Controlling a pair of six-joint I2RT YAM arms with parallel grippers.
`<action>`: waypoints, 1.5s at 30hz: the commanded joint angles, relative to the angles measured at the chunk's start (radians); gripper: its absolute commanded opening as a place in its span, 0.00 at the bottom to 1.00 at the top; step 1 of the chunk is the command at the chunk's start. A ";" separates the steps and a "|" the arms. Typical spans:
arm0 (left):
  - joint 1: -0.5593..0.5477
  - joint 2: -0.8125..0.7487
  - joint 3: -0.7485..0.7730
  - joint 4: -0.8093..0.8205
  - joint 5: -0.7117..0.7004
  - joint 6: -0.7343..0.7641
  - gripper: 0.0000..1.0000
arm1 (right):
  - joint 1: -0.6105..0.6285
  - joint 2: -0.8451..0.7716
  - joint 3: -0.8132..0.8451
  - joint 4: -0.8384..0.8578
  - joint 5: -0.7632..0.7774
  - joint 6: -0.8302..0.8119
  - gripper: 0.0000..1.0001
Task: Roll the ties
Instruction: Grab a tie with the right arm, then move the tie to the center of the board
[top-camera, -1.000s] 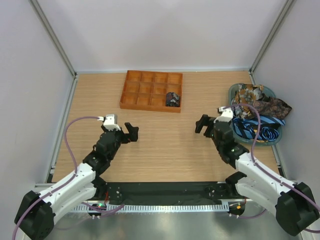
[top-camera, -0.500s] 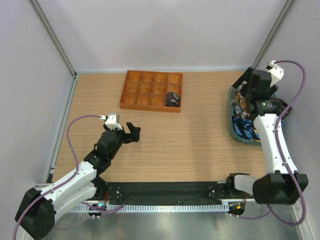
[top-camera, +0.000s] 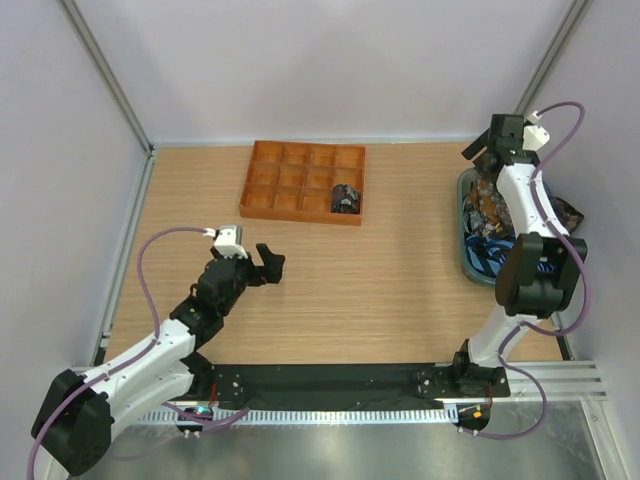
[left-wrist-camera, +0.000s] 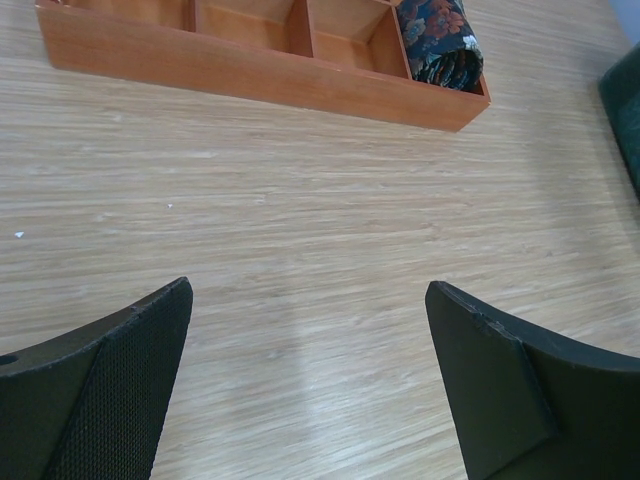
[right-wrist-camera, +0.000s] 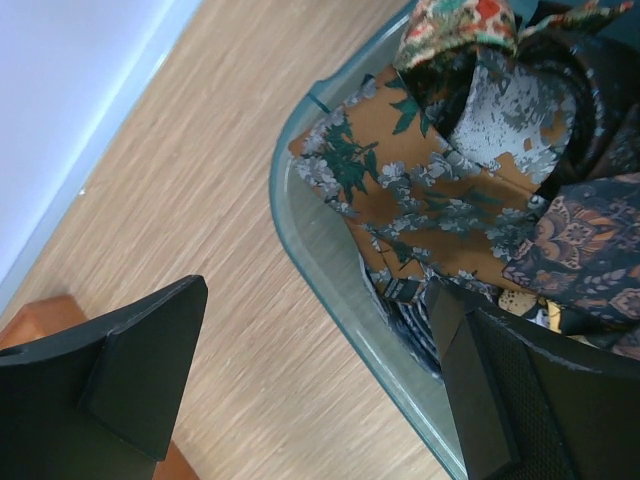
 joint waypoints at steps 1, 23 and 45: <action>0.000 0.018 0.054 0.052 0.023 -0.010 1.00 | -0.012 0.052 0.051 -0.001 0.057 0.105 1.00; 0.000 0.054 0.072 0.060 0.086 -0.001 1.00 | -0.047 0.170 0.010 0.165 0.151 0.312 0.18; -0.006 0.066 0.080 0.058 0.106 0.014 1.00 | -0.021 -0.411 -0.175 0.288 -0.696 -0.015 0.01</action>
